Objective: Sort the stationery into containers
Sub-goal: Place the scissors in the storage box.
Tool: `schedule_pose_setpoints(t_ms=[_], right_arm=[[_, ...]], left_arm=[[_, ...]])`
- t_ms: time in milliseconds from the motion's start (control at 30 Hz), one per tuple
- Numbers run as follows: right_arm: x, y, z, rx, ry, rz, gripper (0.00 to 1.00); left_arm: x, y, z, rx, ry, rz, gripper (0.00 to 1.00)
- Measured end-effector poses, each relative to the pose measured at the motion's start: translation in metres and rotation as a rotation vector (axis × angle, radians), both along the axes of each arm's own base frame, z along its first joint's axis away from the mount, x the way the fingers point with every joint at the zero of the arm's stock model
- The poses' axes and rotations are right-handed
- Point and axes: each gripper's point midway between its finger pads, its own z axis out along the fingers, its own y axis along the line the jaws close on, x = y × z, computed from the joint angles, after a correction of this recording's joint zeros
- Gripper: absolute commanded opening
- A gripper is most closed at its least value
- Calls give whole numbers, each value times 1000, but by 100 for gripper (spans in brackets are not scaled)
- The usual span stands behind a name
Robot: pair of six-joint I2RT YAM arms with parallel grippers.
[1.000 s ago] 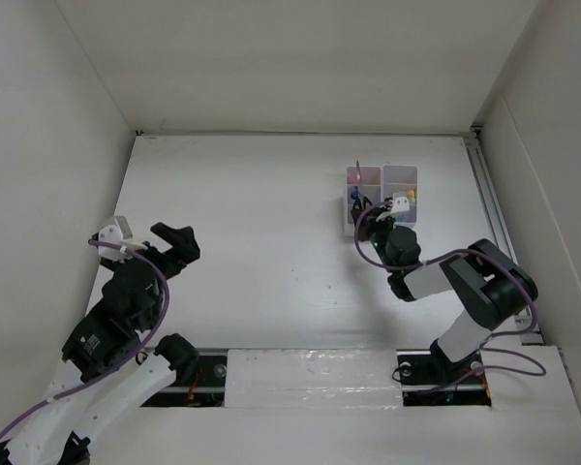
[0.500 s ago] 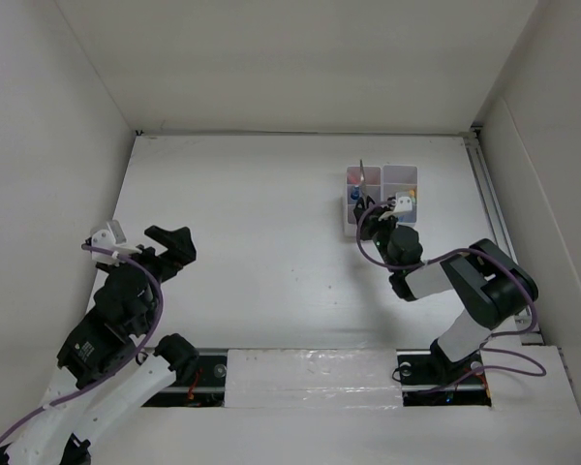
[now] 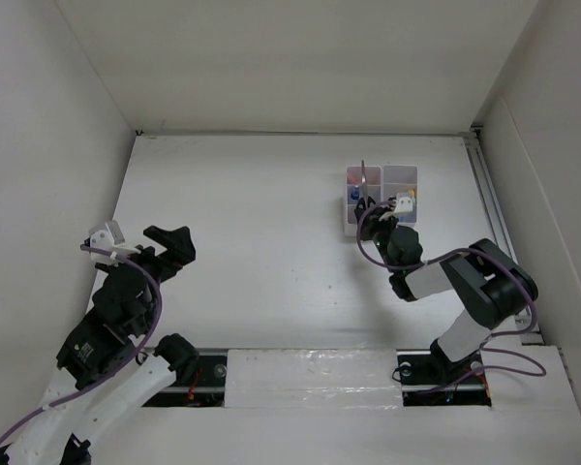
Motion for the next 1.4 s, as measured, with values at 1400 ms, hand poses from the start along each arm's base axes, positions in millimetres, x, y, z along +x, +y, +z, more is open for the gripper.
schedule_pose_setpoints(t_ms=[1400], right_arm=[[1,-2,-16,32,44,-8,0]], left_arm=[[-1,0,2,2,-10,-12,100]])
